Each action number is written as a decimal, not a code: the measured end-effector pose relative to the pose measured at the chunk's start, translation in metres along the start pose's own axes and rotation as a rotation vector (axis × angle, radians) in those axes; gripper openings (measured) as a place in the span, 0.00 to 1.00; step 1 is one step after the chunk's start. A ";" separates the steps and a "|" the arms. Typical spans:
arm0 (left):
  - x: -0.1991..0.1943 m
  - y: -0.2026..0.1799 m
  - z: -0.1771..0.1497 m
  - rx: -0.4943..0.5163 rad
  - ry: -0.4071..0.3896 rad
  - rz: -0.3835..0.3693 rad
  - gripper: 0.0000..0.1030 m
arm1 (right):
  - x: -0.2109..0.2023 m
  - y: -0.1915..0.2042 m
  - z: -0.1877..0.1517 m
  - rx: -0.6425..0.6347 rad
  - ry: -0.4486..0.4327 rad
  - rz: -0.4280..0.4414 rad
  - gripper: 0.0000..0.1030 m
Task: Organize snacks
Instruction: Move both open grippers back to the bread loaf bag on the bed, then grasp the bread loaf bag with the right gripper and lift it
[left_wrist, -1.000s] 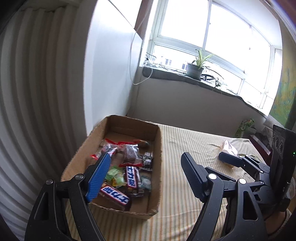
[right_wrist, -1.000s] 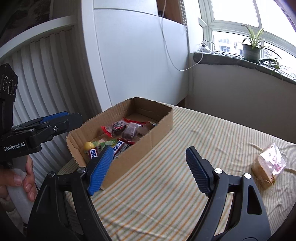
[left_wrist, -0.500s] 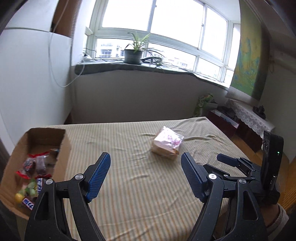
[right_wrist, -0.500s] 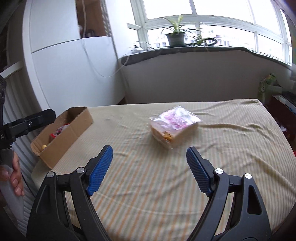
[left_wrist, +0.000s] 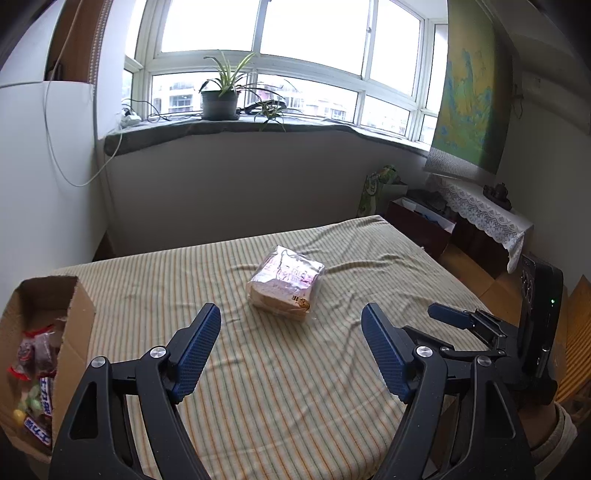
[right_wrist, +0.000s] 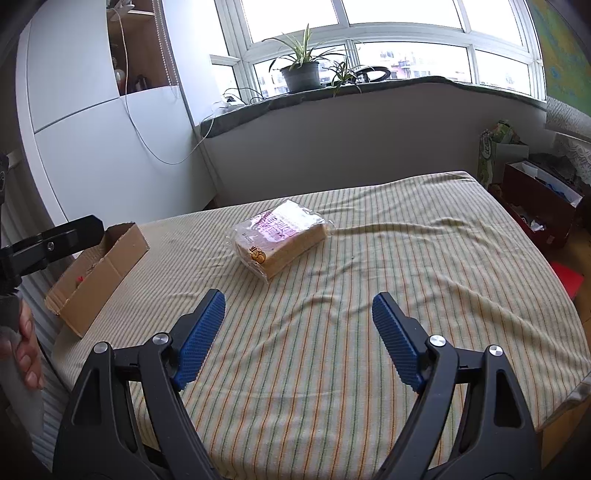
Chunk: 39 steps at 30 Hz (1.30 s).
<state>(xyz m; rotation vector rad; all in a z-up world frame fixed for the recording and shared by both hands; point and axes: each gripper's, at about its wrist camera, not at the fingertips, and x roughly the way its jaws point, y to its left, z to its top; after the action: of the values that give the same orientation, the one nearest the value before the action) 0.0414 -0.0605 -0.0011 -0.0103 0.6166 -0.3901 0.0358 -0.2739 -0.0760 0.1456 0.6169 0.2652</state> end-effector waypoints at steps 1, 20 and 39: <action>0.005 0.001 0.002 -0.003 0.003 -0.002 0.76 | 0.001 0.000 0.001 -0.003 0.002 -0.002 0.82; 0.144 0.054 0.006 -0.353 0.243 -0.094 0.80 | 0.139 -0.049 0.109 -0.110 0.213 0.091 0.91; 0.164 0.043 -0.025 -0.374 0.226 -0.164 0.72 | 0.223 -0.037 0.092 -0.100 0.444 0.456 0.54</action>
<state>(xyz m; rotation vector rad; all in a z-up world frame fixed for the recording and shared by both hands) 0.1642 -0.0770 -0.1190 -0.3802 0.9094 -0.4334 0.2723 -0.2497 -0.1326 0.1309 1.0076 0.7822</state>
